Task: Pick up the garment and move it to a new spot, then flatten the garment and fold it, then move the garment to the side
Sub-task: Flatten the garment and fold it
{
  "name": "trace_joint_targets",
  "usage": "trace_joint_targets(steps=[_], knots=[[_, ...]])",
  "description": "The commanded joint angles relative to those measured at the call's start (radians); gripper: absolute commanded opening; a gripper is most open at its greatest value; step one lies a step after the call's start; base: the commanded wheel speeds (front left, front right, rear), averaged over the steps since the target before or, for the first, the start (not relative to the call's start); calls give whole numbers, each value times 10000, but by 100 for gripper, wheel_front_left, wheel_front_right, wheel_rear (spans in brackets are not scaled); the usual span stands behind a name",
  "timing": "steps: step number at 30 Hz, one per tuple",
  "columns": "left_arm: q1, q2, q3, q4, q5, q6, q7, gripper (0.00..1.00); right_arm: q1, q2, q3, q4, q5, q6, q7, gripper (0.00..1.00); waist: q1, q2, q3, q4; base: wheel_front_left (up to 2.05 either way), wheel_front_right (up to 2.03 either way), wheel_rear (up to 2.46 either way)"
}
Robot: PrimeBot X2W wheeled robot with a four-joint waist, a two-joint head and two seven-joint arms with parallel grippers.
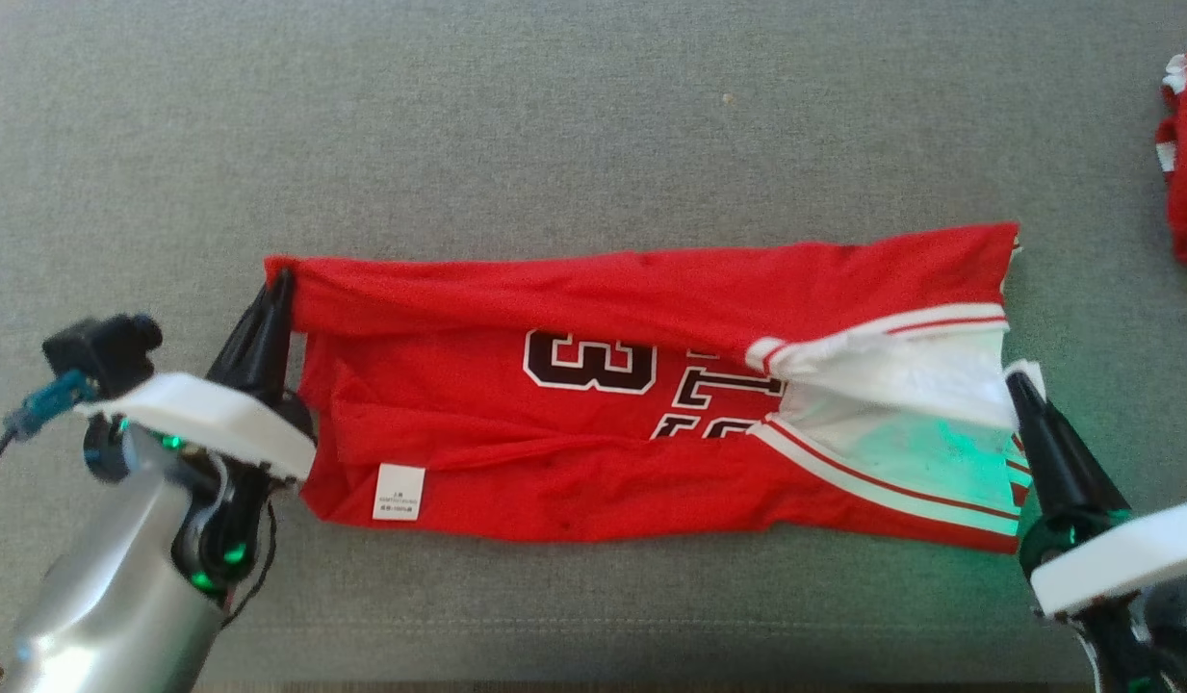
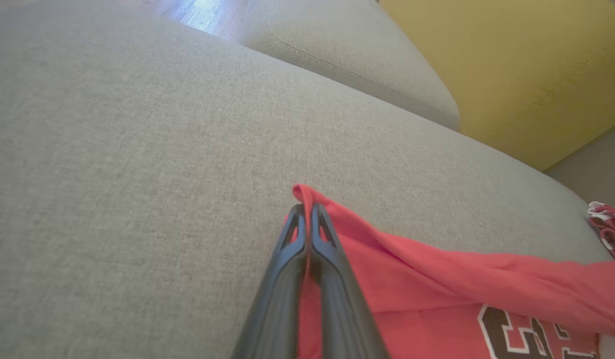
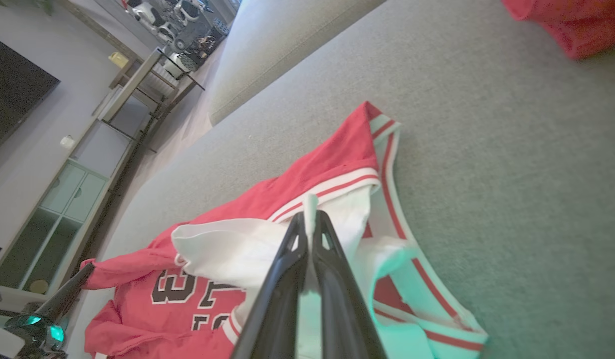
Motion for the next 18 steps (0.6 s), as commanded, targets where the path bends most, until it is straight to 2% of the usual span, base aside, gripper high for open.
trace_joint_targets(steps=[1, 4, 5, 6, 7, 14, 18], knots=[[9, 499, 463, -354, -30, 97, -119, 0, 78, -12, 67, -438, -157, 37, 49, 0, 0, 0, -16, -9, 0, 0, 0], [345, 501, 410, -470, -132, 173, -14, 0, 298, 120, 134, -391, -390, 37, 207, 0, 0, 0, -29, -37, 0, 0, 0], [413, 466, 387, -451, -175, 188, 29, 7, 349, 148, 200, -329, -509, 37, 290, 8, 0, 0, -29, -42, 0, 0, 0], [455, 430, 366, -404, -198, 202, 48, 58, 386, 169, 297, -284, -653, 37, 362, 40, 0, 0, -34, -47, 0, 0, 0], [480, 380, 356, -352, -210, 200, 41, 100, 405, 192, 371, -244, -784, 37, 394, 100, 0, 0, -47, -53, 0, 0, 0], [584, 136, 595, -59, 436, 476, -101, 100, 315, -48, 683, -143, -2300, 37, -428, 100, 0, 0, -145, -132, 0, 0, 0], [938, -236, 1759, -983, 1807, 963, -118, 100, 7, 21, 440, -233, -3411, 37, -1727, 100, 0, 0, -296, -181, 0, 0, 0]])
